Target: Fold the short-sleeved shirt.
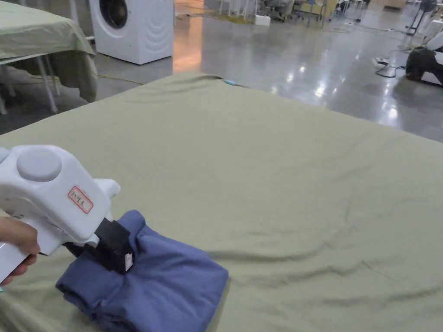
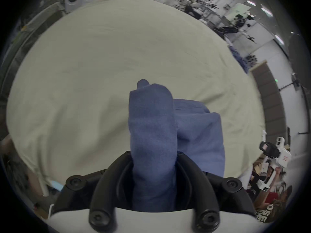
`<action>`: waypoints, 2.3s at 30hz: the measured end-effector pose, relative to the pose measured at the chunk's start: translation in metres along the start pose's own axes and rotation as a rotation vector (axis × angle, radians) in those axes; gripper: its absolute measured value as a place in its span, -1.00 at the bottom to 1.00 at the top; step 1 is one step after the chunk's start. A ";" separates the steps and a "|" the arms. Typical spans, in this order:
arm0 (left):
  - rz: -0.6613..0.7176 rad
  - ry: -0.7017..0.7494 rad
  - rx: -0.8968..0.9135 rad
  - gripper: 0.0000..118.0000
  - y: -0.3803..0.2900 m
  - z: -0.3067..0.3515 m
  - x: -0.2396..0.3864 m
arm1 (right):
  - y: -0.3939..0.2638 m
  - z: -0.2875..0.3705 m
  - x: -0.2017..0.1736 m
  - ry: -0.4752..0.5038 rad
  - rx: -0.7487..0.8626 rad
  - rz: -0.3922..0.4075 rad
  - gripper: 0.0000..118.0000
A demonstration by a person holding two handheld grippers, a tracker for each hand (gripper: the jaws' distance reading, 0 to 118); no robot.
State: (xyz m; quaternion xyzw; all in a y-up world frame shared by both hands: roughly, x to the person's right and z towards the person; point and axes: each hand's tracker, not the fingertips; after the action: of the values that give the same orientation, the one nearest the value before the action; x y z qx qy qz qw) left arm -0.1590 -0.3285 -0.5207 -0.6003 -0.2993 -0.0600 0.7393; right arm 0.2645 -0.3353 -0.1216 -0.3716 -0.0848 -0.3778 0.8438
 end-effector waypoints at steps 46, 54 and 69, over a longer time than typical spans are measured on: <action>-0.087 0.010 0.889 -1.00 -0.112 0.059 0.260 | -0.006 0.113 0.030 -0.306 0.445 0.268 -0.97; -0.311 0.161 1.184 -0.99 -0.125 0.047 0.360 | -0.009 0.160 0.042 -0.489 0.772 0.386 -0.97; -0.337 0.197 1.109 -0.55 -0.147 0.021 0.353 | -0.040 0.136 0.034 -0.608 0.946 0.530 -0.69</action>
State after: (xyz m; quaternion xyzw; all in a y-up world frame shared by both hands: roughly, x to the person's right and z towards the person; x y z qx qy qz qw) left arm 0.0546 -0.2541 -0.2115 -0.0595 -0.3071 -0.0664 0.9475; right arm 0.2794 -0.2781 0.0119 -0.0567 -0.3846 0.0458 0.9202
